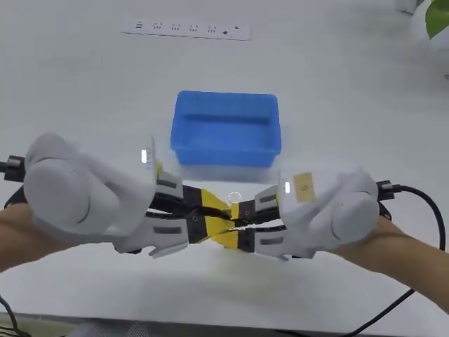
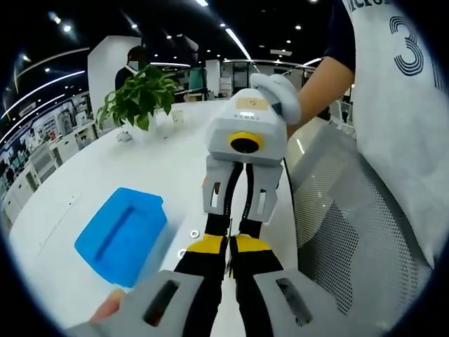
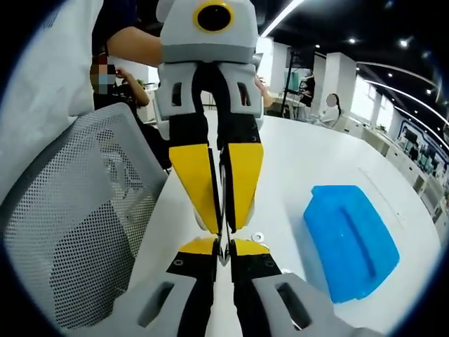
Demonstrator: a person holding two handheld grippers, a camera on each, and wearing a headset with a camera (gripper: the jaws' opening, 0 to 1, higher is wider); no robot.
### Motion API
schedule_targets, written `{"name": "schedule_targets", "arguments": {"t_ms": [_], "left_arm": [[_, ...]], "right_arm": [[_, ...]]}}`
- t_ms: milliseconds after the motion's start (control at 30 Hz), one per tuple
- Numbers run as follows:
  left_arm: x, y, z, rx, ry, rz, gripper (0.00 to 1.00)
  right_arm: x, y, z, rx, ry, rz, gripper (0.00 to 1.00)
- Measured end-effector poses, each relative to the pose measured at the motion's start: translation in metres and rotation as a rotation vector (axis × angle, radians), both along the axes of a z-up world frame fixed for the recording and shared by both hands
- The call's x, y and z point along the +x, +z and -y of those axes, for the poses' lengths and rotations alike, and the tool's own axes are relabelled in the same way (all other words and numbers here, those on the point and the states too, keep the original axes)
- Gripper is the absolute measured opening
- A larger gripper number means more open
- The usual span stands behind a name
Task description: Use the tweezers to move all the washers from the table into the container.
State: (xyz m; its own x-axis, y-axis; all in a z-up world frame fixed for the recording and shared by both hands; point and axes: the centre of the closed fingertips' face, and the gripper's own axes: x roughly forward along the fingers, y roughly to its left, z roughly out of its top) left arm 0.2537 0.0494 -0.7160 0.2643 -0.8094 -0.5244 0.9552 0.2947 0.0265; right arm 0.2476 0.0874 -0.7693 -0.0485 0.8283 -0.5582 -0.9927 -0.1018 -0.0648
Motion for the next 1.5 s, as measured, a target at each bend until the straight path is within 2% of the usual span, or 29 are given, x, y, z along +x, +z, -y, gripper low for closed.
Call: {"name": "schedule_targets", "arguments": {"t_ms": [67, 333, 533, 600, 733, 767, 1100, 1233, 1267, 1500], "left_arm": [[0.001, 0.000, 0.001, -0.028, 0.021, -0.021, 0.07], [0.000, 0.001, -0.004, -0.039, 0.032, -0.027, 0.07], [-0.001, 0.003, -0.012, -0.040, 0.055, -0.013, 0.07], [0.001, 0.004, -0.015, -0.038, 0.063, -0.005, 0.07], [0.005, 0.005, -0.019, -0.039, 0.075, -0.012, 0.07], [0.007, 0.005, -0.019, -0.039, 0.078, -0.002, 0.07], [0.012, 0.006, -0.018, 0.002, 0.030, 0.040, 0.07], [0.012, 0.005, -0.016, 0.016, -0.001, 0.041, 0.07], [0.013, 0.005, -0.016, 0.019, -0.010, 0.051, 0.07], [0.022, 0.006, -0.019, 0.014, -0.010, 0.051, 0.07]], "right_arm": [[0.000, 0.000, 0.000, -0.004, -0.002, 0.000, 0.08], [-0.002, -0.001, -0.001, -0.015, 0.006, 0.015, 0.09], [-0.001, 0.002, -0.006, -0.021, 0.011, 0.029, 0.11], [0.000, 0.003, -0.006, -0.025, 0.014, 0.010, 0.12], [0.004, 0.003, -0.007, -0.037, 0.025, 0.026, 0.12], [0.004, 0.003, -0.008, -0.037, 0.025, 0.019, 0.12], [0.013, 0.001, -0.004, -0.047, 0.017, 0.023, 0.13], [0.016, -0.001, -0.002, -0.062, 0.026, 0.058, 0.10], [0.018, -0.001, -0.002, -0.062, 0.021, 0.072, 0.10], [0.029, 0.001, -0.002, -0.054, -0.023, 0.066, 0.10]]}}
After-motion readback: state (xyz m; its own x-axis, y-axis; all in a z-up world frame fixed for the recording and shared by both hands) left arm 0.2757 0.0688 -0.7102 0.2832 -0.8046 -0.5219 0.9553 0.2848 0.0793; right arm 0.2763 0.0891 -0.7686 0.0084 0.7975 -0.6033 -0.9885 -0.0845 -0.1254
